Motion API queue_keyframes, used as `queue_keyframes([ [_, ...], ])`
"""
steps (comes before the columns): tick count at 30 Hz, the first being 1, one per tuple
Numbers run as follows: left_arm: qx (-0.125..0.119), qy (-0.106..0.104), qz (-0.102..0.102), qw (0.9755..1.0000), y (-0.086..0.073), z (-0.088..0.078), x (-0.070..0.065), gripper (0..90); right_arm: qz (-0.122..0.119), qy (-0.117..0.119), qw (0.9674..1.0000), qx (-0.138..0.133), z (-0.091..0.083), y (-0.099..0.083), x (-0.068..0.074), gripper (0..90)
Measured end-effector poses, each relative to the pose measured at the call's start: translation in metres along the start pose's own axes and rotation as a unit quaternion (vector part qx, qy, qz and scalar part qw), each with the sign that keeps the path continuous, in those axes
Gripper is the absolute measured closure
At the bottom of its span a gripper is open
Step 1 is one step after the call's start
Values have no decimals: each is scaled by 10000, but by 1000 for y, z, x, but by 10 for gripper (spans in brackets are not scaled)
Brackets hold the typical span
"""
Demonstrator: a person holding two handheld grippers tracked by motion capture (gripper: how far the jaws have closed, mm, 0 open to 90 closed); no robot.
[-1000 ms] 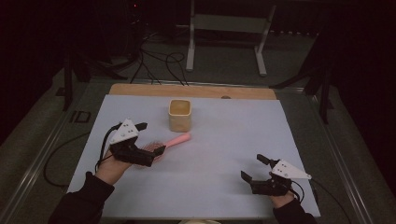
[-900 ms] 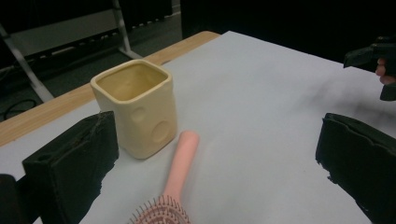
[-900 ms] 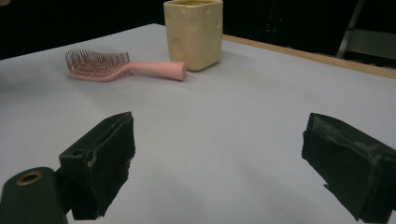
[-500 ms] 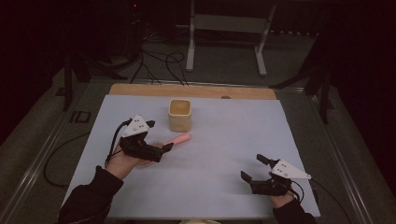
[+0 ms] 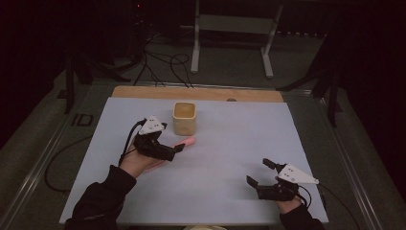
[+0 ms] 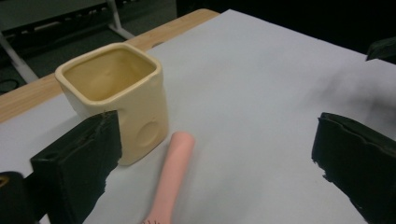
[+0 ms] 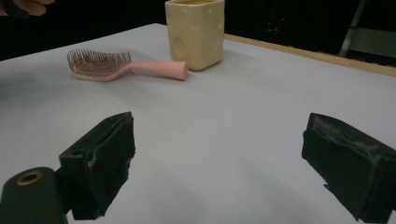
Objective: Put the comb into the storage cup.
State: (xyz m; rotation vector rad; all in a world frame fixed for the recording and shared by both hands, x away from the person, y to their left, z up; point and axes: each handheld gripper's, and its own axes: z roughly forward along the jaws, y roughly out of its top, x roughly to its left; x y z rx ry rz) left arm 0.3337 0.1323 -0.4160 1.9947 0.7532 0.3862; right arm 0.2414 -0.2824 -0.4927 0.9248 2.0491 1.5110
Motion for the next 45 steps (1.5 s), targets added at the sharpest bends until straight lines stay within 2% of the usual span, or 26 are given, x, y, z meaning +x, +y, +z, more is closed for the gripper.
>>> queue_keyframes([
  [5,139,52,-38,9999,-3,11,4,95,-4,11,10000,-3,0,0,0,92],
  [8,188,94,-142,9997,-5,16,7,155,8,10,10000,-6,0,0,0,92],
  [13,295,58,-152,9994,-9,24,10,232,11,14,10000,-16,0,0,0,93],
  [17,496,116,-235,9984,-16,35,15,254,2,29,10000,-7,0,0,1,92],
  [25,746,152,-417,9962,-20,47,21,418,-5,20,10000,2,0,0,0,92],
  [33,999,389,-700,9918,-21,64,24,552,-18,41,10000,12,0,0,1,93],
  [36,1125,475,-736,9898,-21,68,24,592,-2,29,10000,-6,0,0,0,93],
  [37,1125,475,-736,9898,-21,68,24,607,-2,29,10000,-6,0,0,0,93],
  [39,1257,558,-783,9874,-22,73,24,637,-10,38,10000,2,0,0,0,92],
  [45,1477,726,-874,9825,-25,80,26,717,-9,35,10000,-20,-1,0,0,93],
])
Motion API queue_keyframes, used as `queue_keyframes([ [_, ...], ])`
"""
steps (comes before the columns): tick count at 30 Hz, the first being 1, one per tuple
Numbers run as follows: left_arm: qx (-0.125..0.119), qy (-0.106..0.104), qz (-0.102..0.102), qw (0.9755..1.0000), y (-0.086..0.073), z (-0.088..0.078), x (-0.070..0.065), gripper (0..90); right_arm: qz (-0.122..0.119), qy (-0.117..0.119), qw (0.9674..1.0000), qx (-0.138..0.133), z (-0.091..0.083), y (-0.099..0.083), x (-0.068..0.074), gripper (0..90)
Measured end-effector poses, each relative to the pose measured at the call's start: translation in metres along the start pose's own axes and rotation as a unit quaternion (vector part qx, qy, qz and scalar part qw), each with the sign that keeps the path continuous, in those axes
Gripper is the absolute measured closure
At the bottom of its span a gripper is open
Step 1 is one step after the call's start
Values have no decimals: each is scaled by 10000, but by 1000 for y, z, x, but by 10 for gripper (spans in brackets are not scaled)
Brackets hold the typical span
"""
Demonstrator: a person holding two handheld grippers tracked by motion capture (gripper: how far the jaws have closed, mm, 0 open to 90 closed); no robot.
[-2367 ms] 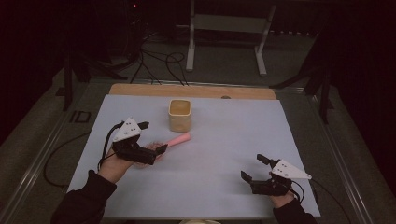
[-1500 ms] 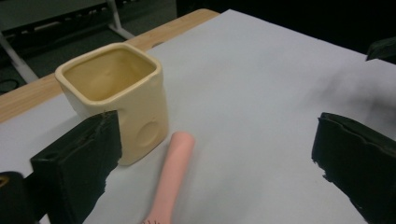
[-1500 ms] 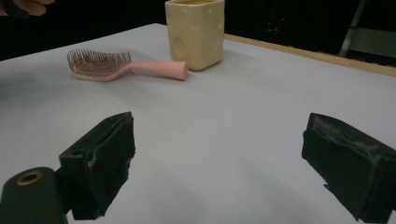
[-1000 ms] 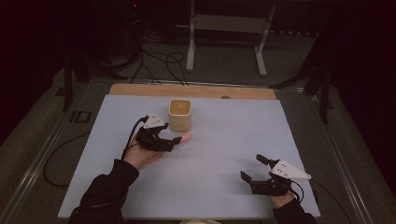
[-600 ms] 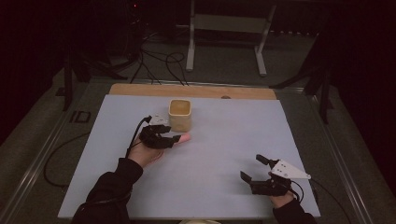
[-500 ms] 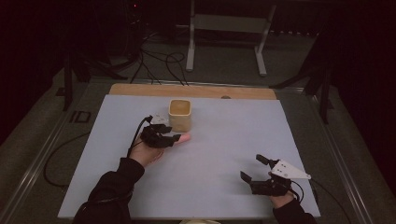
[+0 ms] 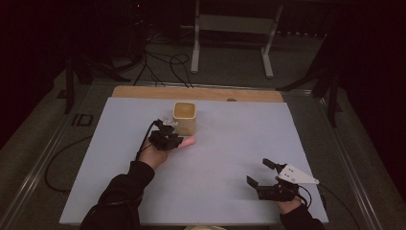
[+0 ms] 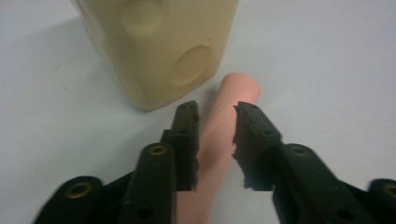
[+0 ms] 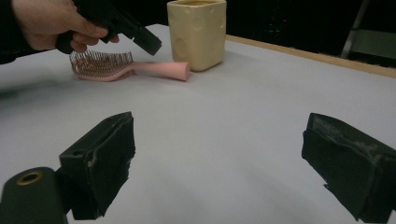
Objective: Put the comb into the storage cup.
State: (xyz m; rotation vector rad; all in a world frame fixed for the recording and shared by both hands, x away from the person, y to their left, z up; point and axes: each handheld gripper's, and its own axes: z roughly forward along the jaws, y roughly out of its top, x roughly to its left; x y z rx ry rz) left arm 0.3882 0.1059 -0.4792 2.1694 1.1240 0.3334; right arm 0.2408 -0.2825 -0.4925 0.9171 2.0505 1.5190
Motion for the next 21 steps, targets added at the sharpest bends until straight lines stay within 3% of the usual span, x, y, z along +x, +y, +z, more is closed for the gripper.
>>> queue_keyframes([
  [9,211,153,-300,9992,1,7,8,895,10,9,10000,6,0,0,0,93],
  [17,455,225,-527,9973,4,17,11,900,-4,8,10000,-6,0,0,0,93],
  [21,573,197,-519,9968,5,20,11,900,-5,11,10000,-3,0,0,0,93],
])
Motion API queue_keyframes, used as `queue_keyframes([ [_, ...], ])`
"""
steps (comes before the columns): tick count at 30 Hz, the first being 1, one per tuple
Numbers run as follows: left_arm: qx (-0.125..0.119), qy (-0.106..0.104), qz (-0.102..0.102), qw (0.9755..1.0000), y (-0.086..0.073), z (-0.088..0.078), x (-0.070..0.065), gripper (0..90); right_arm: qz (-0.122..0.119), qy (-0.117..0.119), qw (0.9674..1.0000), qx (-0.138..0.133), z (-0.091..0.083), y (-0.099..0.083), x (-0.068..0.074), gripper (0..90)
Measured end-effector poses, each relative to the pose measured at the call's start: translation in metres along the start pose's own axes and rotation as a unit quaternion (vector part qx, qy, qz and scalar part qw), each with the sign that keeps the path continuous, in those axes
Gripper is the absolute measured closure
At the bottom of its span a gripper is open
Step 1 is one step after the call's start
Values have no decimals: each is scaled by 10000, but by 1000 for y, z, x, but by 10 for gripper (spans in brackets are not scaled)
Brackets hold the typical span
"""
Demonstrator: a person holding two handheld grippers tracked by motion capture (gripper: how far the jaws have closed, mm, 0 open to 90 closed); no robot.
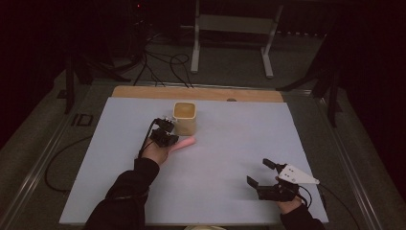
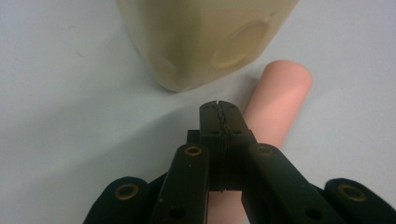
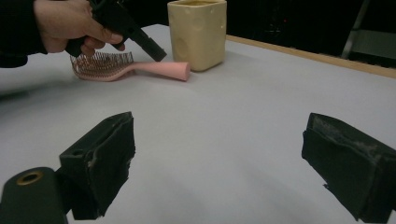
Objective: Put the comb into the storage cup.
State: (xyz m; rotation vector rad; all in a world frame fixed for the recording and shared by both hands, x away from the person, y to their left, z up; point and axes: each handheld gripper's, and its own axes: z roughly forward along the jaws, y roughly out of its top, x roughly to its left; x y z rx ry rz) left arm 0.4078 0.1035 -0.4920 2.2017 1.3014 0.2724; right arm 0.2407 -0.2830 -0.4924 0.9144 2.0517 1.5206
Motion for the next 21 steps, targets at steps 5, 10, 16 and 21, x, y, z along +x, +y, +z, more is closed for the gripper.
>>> queue_keyframes([
  [5,70,10,-5,10000,2,3,-1,900,2,5,10000,0,0,0,0,93],
  [10,63,28,-7,10000,1,3,-2,900,6,5,10000,-8,0,0,0,93],
  [16,47,5,4,10000,-1,1,-4,900,1,7,10000,-4,0,0,0,94],
  [21,94,-45,61,9999,-1,1,-8,900,0,10,10000,0,0,0,0,94],
])
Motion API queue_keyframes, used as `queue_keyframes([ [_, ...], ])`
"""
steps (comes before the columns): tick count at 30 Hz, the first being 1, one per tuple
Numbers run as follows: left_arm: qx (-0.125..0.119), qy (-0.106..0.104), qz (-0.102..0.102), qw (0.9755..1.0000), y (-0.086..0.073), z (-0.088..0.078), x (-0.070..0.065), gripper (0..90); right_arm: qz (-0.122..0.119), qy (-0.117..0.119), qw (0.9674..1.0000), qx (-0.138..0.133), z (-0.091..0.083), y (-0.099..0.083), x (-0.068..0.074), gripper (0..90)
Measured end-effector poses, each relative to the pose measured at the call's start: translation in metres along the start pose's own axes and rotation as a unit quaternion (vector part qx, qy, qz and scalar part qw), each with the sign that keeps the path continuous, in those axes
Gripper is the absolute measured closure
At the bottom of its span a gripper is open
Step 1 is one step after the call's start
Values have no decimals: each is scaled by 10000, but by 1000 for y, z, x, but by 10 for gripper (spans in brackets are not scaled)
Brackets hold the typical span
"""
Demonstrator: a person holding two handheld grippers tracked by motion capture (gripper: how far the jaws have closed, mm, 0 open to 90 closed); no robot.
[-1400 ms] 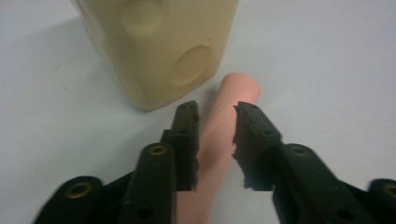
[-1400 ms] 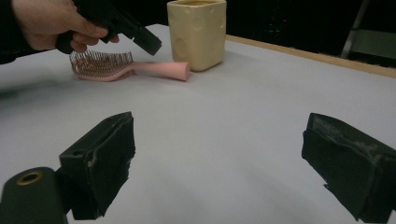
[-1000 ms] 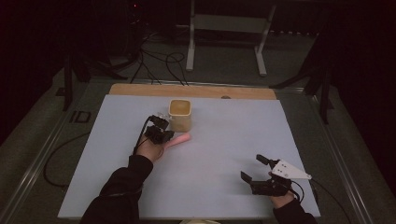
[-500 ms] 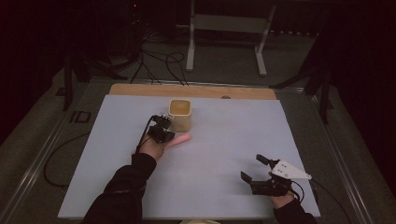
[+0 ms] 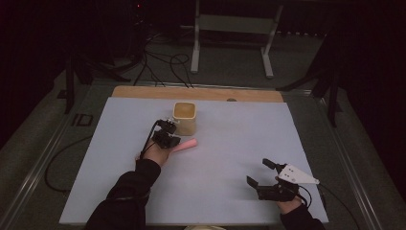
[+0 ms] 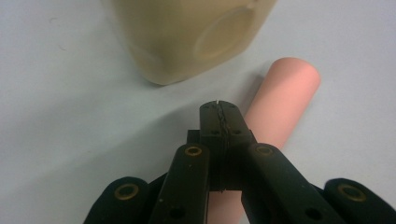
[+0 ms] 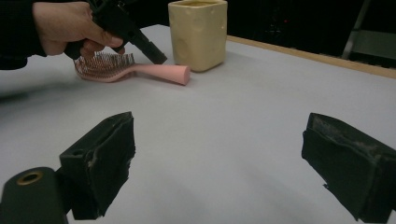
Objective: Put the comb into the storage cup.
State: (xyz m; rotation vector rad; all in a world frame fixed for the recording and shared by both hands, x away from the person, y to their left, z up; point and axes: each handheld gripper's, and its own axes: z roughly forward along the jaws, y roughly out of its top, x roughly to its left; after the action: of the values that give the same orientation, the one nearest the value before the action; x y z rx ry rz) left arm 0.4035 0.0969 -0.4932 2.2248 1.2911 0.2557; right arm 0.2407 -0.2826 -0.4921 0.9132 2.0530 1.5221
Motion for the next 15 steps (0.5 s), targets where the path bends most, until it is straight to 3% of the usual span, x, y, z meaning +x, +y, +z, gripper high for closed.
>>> queue_keyframes([
  [15,117,-257,248,9993,-7,2,-20,900,-3,-11,10000,2,-1,0,0,93],
])
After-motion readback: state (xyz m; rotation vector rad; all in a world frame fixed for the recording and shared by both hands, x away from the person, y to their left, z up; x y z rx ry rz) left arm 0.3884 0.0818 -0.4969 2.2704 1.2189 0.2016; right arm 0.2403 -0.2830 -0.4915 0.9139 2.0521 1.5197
